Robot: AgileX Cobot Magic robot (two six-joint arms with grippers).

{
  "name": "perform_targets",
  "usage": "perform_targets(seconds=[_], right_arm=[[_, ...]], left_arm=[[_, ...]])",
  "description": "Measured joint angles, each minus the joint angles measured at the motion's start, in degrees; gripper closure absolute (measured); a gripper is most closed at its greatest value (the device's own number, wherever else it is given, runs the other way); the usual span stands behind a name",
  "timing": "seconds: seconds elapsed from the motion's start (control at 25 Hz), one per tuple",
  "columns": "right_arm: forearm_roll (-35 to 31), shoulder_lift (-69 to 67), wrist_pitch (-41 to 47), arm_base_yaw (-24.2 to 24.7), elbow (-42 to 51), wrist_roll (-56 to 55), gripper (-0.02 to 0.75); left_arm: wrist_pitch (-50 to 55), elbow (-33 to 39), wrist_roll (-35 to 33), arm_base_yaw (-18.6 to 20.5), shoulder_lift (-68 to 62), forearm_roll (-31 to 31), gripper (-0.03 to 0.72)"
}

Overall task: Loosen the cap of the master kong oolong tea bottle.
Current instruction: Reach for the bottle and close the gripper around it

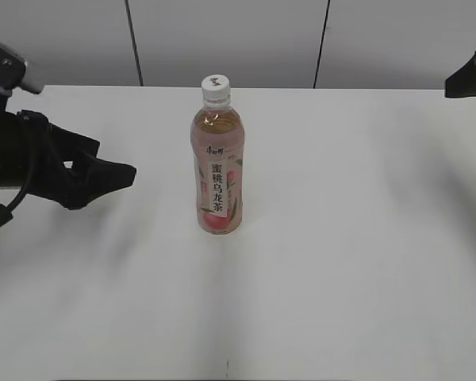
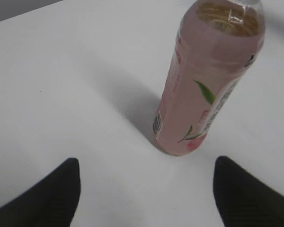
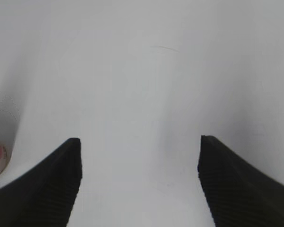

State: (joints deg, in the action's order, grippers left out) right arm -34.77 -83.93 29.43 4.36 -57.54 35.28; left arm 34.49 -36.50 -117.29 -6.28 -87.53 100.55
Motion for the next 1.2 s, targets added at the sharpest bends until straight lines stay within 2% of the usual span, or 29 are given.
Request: perform_targets(seconds=[0.28, 0.36, 0.48, 0.68, 0.76, 0.84, 0.92, 1.0, 1.08, 1.2], right_arm=[[0.00, 0.00, 0.00, 0.00, 0.00, 0.00, 0.159], [0.00, 0.00, 0.00, 0.00, 0.00, 0.00, 0.159], [0.00, 0.00, 0.00, 0.00, 0.00, 0.00, 0.159], [0.00, 0.00, 0.00, 0.00, 0.00, 0.00, 0.159], [0.00, 0.00, 0.00, 0.00, 0.00, 0.00, 0.159], [0.00, 0.00, 0.00, 0.00, 0.00, 0.00, 0.159], [0.00, 0.00, 0.00, 0.00, 0.00, 0.00, 0.159], [0.00, 0.00, 0.00, 0.00, 0.00, 0.00, 0.159], [0.00, 0.00, 0.00, 0.00, 0.00, 0.00, 0.159], [0.00, 0.00, 0.00, 0.00, 0.00, 0.00, 0.159]], left_arm=[[-1.04, 0.00, 0.11, -2.08, 0.00, -4.20, 0.165], [-3.06, -0.07, 2.98, -2.08, 0.17, -8.25, 0.169], [-7.57, -1.31, 16.46, -2.08, 0.70, -19.89, 0.181], [-17.40, -2.19, 43.42, -2.85, 1.53, -40.55, 0.184], [-22.01, -2.19, 58.70, -3.88, 2.19, -51.97, 0.185], [-26.37, -2.19, 70.79, -5.13, 2.76, -62.28, 0.185], [-30.45, -2.20, 80.49, -6.82, 3.00, -71.91, 0.185], [-35.37, -2.00, 90.34, -9.27, 3.00, -78.68, 0.185], [-41.53, -1.09, 96.08, -11.35, 3.05, -82.95, 0.185], [-51.01, 1.70, 100.75, -13.86, 3.23, -86.29, 0.185]])
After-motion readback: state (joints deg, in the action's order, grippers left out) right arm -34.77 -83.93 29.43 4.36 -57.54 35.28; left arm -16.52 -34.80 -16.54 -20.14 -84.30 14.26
